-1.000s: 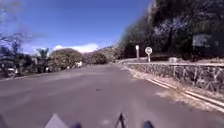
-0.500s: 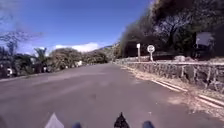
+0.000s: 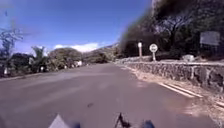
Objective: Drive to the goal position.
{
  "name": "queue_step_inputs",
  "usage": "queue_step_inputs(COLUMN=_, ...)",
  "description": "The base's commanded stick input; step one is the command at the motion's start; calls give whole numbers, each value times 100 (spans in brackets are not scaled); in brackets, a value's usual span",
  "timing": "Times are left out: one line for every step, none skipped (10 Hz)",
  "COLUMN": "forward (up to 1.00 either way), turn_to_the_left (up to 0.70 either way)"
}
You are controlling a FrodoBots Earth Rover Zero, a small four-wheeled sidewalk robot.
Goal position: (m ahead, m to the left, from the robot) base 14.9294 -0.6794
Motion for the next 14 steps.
queue_step_inputs(forward=85, turn_to_the_left=0)
queue_step_inputs(forward=85, turn_to_the_left=0)
queue_step_inputs(forward=85, turn_to_the_left=0)
queue_step_inputs(forward=85, turn_to_the_left=0)
queue_step_inputs(forward=85, turn_to_the_left=0)
queue_step_inputs(forward=85, turn_to_the_left=0)
queue_step_inputs(forward=85, turn_to_the_left=0)
queue_step_inputs(forward=85, turn_to_the_left=0)
queue_step_inputs(forward=85, turn_to_the_left=0)
queue_step_inputs(forward=85, turn_to_the_left=0)
queue_step_inputs(forward=85, turn_to_the_left=0)
queue_step_inputs(forward=85, turn_to_the_left=0)
queue_step_inputs(forward=85, turn_to_the_left=0)
queue_step_inputs(forward=85, turn_to_the_left=0)
